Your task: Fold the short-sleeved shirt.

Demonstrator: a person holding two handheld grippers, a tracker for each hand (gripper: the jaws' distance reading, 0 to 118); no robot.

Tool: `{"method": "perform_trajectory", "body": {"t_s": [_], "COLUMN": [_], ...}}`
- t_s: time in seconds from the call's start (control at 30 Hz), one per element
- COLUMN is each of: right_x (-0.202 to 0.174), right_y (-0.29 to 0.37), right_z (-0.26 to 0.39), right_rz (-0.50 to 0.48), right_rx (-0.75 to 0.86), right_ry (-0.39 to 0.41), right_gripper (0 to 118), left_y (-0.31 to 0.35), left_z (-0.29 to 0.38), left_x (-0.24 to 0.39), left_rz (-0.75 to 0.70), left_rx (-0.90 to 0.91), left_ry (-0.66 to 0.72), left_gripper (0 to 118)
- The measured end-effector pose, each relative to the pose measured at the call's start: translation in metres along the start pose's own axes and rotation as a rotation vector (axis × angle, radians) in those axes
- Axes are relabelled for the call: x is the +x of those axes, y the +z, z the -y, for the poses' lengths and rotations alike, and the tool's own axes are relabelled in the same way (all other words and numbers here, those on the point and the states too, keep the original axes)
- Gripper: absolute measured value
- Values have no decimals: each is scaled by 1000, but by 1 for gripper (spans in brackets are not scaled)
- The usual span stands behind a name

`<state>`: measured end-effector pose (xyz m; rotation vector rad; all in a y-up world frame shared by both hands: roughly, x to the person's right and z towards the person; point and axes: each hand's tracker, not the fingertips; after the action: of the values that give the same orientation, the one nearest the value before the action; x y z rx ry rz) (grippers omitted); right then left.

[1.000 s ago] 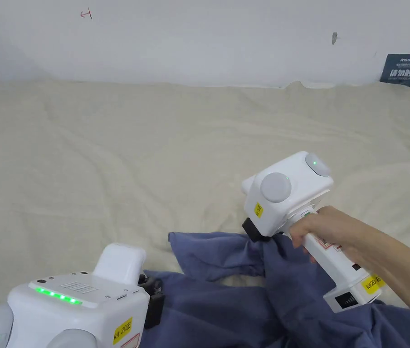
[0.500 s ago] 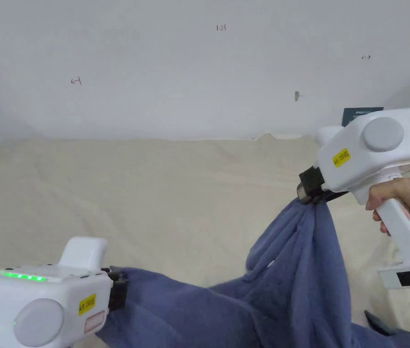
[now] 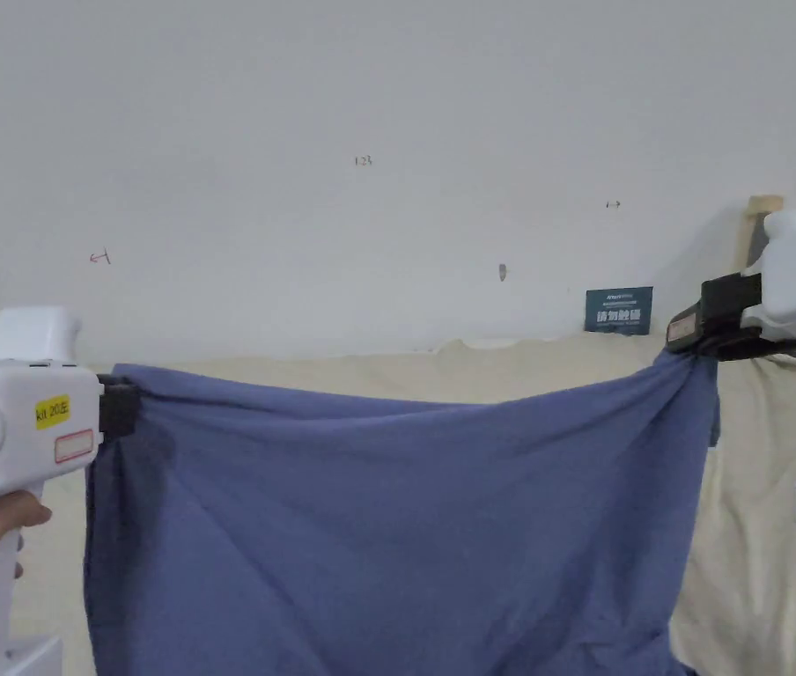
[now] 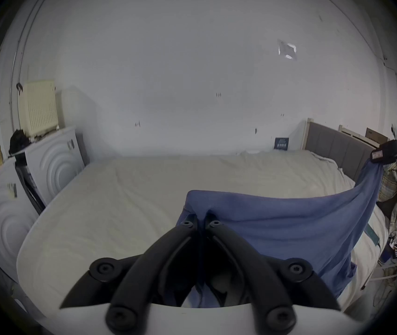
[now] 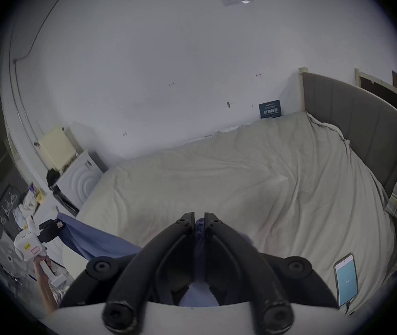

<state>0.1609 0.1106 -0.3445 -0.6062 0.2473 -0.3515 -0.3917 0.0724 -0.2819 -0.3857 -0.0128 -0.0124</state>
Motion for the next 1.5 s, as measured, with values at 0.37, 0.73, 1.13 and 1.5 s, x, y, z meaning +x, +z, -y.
{"method": "perform_trajectory", "body": {"t_s": [0.37,0.73,1.13,1.5], "right_x": [-1,-56,-99,-101], "right_y": [46,42,23,-6], "right_z": [-44,-148,-257,-252], "right_rz": [-32,1,-44,-31], "right_rx": [109,195,297,262], "right_ry": [-48,-12,-63,17], "right_gripper": [6,6,6,6], "left_y": [24,-5,-47,-80], "left_z": [-72,-166,-266,-268], "left_x": [9,-8,-38,-40], "left_rz": [-27,-43,-36,-86], "left_rx": [141,216,327,317], "left_ry": [-68,-62,6,-62], "left_gripper": [4,4,4,4]}}
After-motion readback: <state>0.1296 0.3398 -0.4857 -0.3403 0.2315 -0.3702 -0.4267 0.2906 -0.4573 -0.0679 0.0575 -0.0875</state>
